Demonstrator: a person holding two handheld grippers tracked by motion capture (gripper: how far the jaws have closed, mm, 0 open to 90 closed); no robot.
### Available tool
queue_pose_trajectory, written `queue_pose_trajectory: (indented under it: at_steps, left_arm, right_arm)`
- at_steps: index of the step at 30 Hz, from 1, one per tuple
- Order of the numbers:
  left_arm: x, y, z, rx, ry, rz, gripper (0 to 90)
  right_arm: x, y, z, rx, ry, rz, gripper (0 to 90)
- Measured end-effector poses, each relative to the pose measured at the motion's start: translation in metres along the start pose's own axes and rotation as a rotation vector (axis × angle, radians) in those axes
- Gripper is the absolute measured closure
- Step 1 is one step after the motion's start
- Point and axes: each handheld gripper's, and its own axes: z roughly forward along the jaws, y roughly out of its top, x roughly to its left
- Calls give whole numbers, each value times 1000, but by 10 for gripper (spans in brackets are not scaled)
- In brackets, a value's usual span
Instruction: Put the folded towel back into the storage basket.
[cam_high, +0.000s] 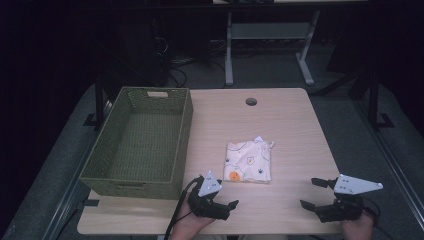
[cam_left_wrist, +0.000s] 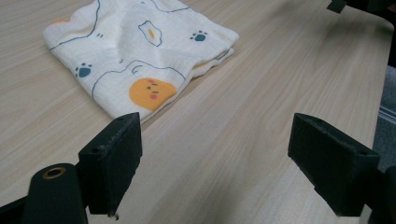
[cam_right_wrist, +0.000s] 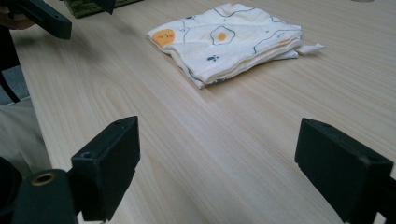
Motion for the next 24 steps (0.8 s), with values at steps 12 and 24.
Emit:
queue_pose_trajectory:
  at_steps: [12, 24]
  left_arm:
    - [-1, 3, 2, 23, -5, 43, 175]
    - [9, 33, 14, 53, 8, 104, 175]
  right_arm:
    - [3, 1, 1, 1, 1, -2, 135]
    - [3, 0, 1, -4, 0, -5, 135]
